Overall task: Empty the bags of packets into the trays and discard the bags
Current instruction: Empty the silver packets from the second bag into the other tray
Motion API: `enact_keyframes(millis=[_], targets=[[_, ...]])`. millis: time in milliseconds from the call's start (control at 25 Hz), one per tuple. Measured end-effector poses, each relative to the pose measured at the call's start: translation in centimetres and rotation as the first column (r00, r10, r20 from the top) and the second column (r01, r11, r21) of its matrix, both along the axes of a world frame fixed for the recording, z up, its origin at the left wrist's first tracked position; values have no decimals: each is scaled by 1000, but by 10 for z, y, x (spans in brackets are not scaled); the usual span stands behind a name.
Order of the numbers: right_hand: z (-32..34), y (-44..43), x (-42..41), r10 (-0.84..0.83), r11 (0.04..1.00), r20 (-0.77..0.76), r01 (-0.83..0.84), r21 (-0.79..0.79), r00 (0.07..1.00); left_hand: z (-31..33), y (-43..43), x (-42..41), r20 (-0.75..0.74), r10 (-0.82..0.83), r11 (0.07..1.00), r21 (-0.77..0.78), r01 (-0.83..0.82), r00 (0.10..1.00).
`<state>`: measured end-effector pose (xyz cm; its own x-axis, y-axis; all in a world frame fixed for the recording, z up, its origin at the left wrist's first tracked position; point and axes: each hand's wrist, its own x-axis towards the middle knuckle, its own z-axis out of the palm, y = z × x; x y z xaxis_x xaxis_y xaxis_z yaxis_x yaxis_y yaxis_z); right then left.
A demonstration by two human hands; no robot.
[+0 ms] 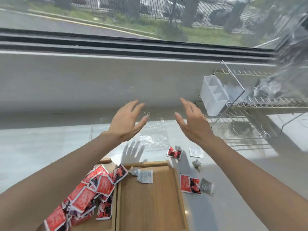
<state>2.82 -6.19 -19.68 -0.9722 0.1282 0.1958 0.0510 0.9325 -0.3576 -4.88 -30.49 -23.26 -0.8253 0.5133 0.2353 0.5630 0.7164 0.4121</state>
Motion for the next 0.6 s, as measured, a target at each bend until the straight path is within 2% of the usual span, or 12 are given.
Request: enact_keyframes(millis=[280,440,600], targets=[[112,51,76,-145,987,-123,152,45,982,110,83,39,-219,-241,959,98,267,946],[150,105,112,-238,967,-154,250,58,959,148,143,65,-257,-319,938,52,343,912],[169,183,140,-308,950,-219,309,-30,926,177,225,85,-275,-367,922,18,386,889]])
